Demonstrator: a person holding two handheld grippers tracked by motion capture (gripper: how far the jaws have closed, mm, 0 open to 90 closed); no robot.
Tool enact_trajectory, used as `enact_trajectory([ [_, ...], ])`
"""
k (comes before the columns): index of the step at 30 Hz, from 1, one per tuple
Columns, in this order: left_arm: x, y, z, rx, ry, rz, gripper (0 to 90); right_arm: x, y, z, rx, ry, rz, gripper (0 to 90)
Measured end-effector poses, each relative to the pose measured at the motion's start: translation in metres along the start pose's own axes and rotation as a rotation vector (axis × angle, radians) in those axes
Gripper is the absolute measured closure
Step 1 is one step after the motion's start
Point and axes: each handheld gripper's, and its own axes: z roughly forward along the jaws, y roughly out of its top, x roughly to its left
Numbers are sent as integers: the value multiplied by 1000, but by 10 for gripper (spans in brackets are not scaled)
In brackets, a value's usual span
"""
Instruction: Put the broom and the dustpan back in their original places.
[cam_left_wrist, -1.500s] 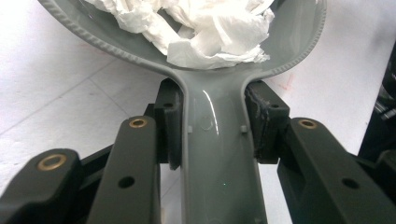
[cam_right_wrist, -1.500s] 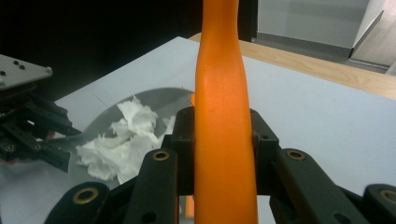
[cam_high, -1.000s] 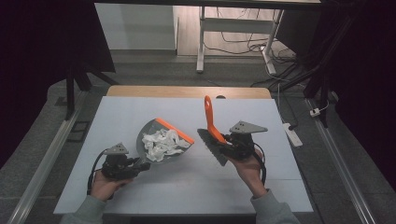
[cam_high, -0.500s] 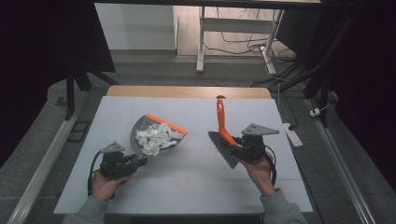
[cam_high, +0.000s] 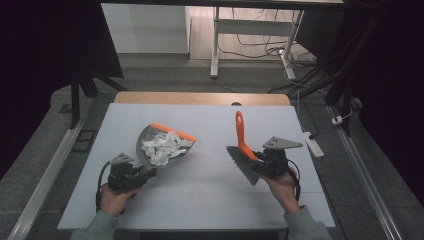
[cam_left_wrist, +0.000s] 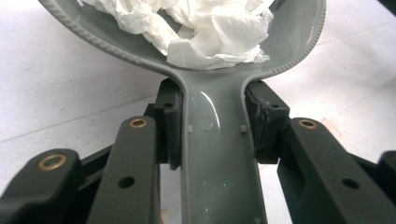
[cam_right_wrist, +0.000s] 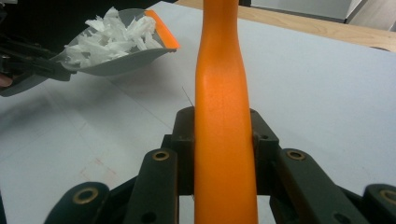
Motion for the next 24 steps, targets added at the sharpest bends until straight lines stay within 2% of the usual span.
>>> enact_trajectory([
  [11,-2,-4,7,6,108,-80,611,-7,-14,-11,18,-11,22,703],
  [16,-1,-5,8,-2,141,-118,611,-12,-23,-14,38,-10,46,703],
  [20,-1,-6,11,-18,199,-160,611,-17,-29,-16,56,-19,71,703],
  [24,-1,-7,14,-18,225,-184,611,-19,-32,-14,66,-5,88,703],
])
